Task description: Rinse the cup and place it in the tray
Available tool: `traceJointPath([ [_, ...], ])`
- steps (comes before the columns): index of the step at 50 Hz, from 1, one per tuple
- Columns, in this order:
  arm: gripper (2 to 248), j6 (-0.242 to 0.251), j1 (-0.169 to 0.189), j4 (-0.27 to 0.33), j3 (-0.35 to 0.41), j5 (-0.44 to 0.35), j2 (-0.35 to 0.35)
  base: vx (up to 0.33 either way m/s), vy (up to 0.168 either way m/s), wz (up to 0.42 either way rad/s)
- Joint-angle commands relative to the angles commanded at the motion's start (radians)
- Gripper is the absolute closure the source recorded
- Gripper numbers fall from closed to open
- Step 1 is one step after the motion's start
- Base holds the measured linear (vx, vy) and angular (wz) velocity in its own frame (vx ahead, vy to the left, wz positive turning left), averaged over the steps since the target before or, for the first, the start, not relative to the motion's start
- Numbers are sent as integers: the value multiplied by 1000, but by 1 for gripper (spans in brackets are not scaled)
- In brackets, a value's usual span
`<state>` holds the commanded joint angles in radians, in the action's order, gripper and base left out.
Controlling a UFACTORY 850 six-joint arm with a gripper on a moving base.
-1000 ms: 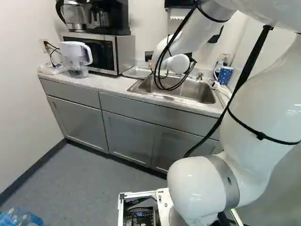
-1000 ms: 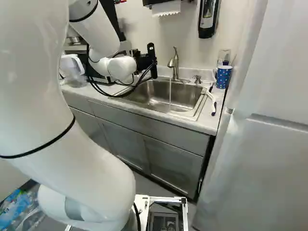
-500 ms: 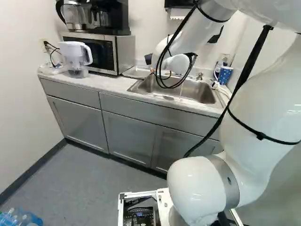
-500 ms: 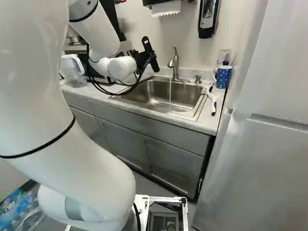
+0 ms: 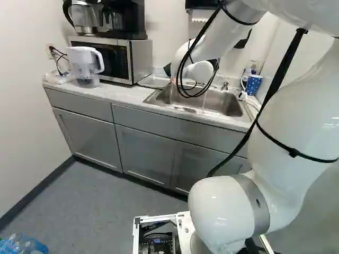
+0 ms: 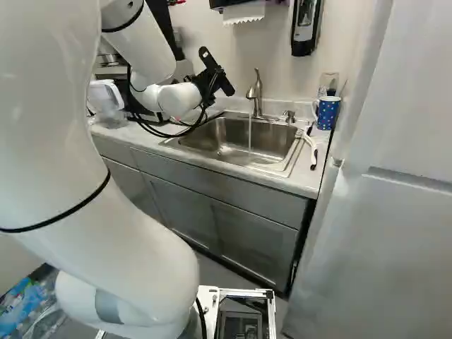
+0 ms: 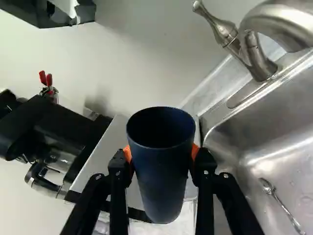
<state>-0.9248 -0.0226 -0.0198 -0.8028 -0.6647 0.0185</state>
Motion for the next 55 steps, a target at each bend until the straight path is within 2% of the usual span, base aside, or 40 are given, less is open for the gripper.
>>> traceJointPath([
  [55, 125, 578, 0, 0, 0, 0, 0, 0, 0, 0],
])
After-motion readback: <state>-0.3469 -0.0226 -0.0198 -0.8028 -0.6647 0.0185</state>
